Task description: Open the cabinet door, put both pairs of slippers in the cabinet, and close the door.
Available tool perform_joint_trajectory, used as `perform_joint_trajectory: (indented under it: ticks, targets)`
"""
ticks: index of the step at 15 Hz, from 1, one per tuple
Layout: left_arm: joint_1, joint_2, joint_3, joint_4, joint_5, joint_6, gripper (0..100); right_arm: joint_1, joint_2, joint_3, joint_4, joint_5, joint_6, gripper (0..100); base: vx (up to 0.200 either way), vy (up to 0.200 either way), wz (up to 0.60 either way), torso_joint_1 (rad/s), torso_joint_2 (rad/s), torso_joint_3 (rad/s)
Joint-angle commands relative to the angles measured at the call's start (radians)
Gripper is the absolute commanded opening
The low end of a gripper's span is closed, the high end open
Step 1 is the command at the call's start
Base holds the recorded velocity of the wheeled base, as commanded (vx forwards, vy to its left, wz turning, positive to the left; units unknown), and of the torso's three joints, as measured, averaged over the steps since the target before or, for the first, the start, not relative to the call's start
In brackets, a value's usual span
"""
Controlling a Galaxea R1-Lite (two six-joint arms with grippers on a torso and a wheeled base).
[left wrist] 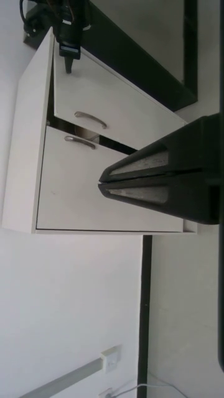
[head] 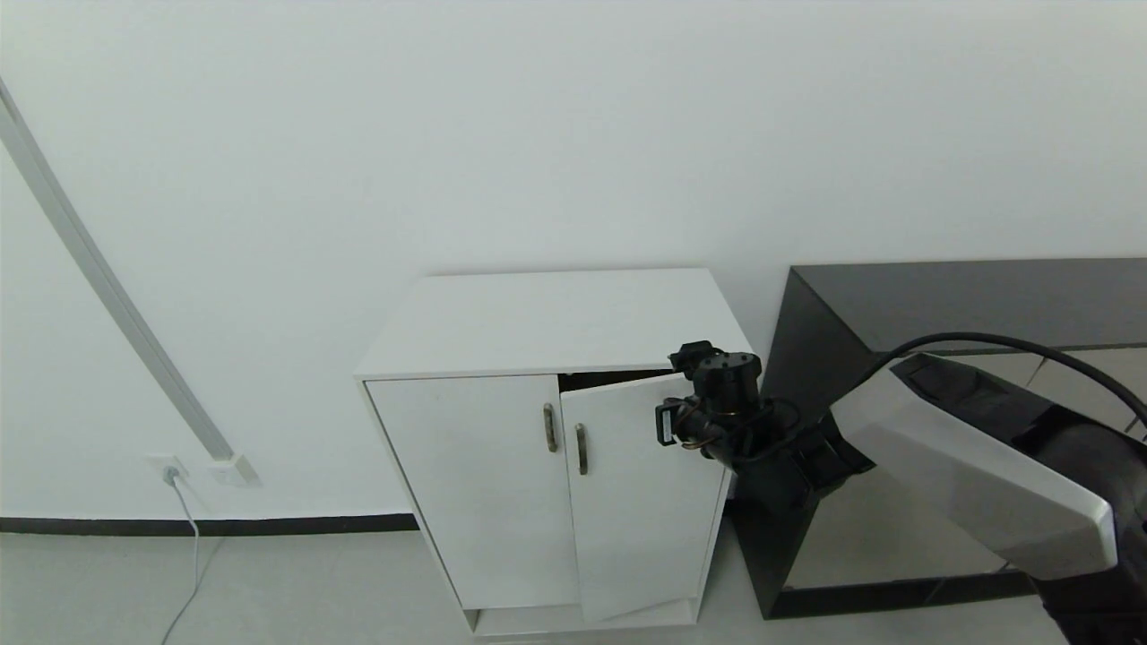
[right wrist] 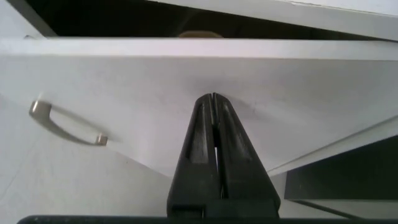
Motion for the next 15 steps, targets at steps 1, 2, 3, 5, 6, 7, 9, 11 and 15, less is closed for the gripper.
perform_joint_trajectory:
  ticks: [1,2,3,5,6,7,9,11,15]
  targets:
    - [0.0,0.001,0.0,0.0,0.0,0.0,0,-0.005,0.018,-0.013,-0.001,0.0,0.0,0,0.0,0.0,0.0,0.0,0.0,0.0]
    - [0.0,0.001,0.0,0.0,0.002,0.0,0,-0.005,0.019,-0.017,0.001,0.0,0.0,0,0.0,0.0,0.0,0.0,0.0,0.0]
    - [0.0,0.001,0.0,0.0,0.0,0.0,0,-0.006,0.024,-0.028,0.001,0.0,0.0,0,0.0,0.0,0.0,0.0,0.0,0.0]
    - [0.0,0.001,0.0,0.0,0.002,0.0,0,-0.013,0.033,-0.043,0.003,-0.001,-0.001,0,0.0,0.0,0.0,0.0,0.0,0.0]
    - [0.0,0.001,0.0,0.0,0.0,0.0,0,-0.014,0.039,-0.05,0.003,-0.001,-0.004,0,0.0,0.0,0.0,0.0,0.0,0.0]
    - [0.0,0.001,0.0,0.0,0.0,0.0,0,-0.017,0.044,-0.056,0.003,-0.001,-0.006,0,0.0,0.0,0.0,0.0,0.0,0.0]
    - [0.0,0.001,0.0,0.0,0.0,0.0,0,-0.025,0.052,-0.077,0.006,-0.003,-0.006,0,0.0,0.0,0.0,0.0,0.0,0.0]
    - [0.0,0.001,0.0,0.0,0.0,0.0,0,-0.028,0.055,-0.088,0.015,-0.003,-0.006,0,0.0,0.0,0.0,0.0,0.0,0.0]
    - [0.0,0.001,0.0,0.0,0.002,0.0,0,-0.028,0.055,-0.106,0.021,-0.005,-0.006,0,0.0,0.0,0.0,0.0,0.0,0.0]
